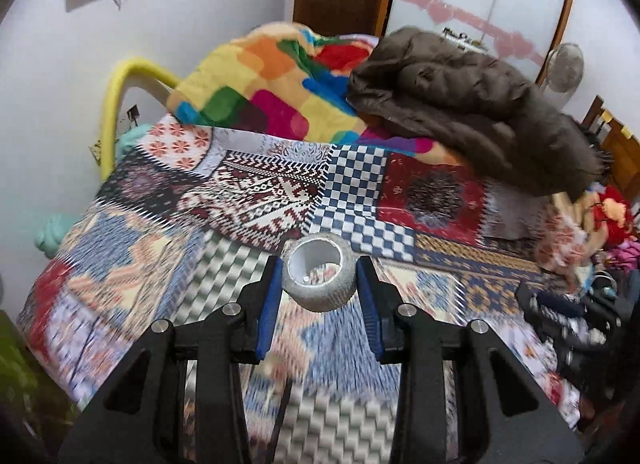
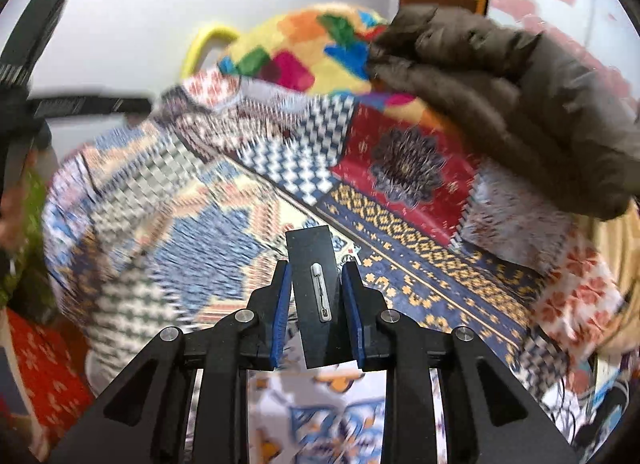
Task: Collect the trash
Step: 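Grasp the white tape roll with the left tool while the right tool grasps the black blade pack, then lift the tape roll and blade pack and carry both to the bin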
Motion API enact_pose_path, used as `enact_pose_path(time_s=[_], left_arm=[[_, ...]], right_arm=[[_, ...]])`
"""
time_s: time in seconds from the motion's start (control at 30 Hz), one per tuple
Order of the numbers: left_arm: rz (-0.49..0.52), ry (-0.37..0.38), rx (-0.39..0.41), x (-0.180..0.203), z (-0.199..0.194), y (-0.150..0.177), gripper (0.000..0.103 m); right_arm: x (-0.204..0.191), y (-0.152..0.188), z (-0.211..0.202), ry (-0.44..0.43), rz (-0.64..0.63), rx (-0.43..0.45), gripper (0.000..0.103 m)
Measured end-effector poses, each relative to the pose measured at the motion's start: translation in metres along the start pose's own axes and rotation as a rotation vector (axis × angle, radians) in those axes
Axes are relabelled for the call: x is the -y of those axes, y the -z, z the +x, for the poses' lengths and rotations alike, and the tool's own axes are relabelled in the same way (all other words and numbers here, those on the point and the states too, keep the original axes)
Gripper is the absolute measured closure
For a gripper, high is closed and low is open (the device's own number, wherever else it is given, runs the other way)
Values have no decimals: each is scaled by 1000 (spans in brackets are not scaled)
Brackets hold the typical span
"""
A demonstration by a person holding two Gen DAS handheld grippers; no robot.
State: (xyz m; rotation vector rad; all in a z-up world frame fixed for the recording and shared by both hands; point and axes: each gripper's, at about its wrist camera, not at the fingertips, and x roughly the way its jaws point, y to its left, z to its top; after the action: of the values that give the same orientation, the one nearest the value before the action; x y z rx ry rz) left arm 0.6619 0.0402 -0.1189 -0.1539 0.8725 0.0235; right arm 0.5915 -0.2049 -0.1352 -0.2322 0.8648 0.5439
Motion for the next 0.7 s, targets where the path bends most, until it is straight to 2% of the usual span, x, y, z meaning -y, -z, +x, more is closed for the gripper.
enact_pose_path(time_s=[0.1,0.37,0.5,0.7], left_arm=[[-1,-19,42,-9,-57,15,67],[-38,-56,120,-53,-199,70,67],[-77,-107,153,-83,-257,107,66],[-123,-169,192,-123,-323,163,67]], right_arm=[[-17,-4,-47,-6,22,51,80],[-81,2,-127,-36,0,121,80],[-119,9,-145,-84,-12,130,80],[-184,24,-162,-147,-58,140,80]])
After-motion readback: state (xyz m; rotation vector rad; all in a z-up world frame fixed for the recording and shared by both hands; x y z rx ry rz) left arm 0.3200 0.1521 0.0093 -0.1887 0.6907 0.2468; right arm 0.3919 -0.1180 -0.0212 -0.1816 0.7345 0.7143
